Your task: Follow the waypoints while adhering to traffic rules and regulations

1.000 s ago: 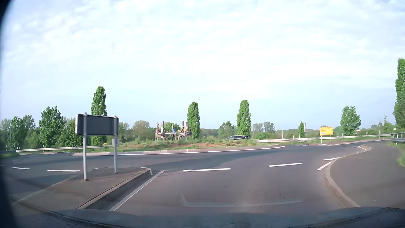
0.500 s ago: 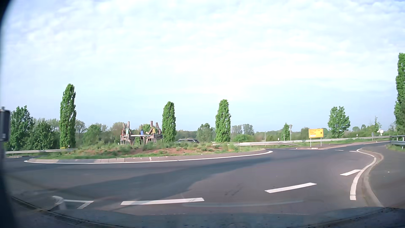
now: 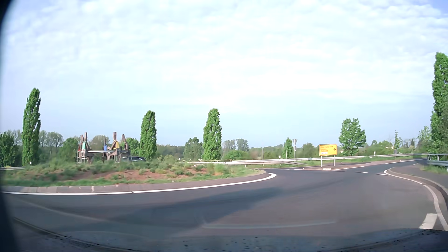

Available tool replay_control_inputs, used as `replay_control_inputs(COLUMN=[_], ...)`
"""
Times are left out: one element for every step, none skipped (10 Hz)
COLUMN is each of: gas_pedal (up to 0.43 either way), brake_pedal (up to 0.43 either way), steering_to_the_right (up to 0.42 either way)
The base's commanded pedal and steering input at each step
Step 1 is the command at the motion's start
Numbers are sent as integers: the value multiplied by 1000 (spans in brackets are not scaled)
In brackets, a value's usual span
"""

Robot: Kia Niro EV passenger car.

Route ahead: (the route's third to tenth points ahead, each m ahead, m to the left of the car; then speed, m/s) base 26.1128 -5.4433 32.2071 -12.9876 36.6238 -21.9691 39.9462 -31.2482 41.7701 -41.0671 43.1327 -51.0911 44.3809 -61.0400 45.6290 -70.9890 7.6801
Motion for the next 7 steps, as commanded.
replay_control_inputs(gas_pedal=[157,177,177,177,189,189,189], brake_pedal=[0,0,0,0,0,0,0], steering_to_the_right=[139,139,139,139,139,139,138])
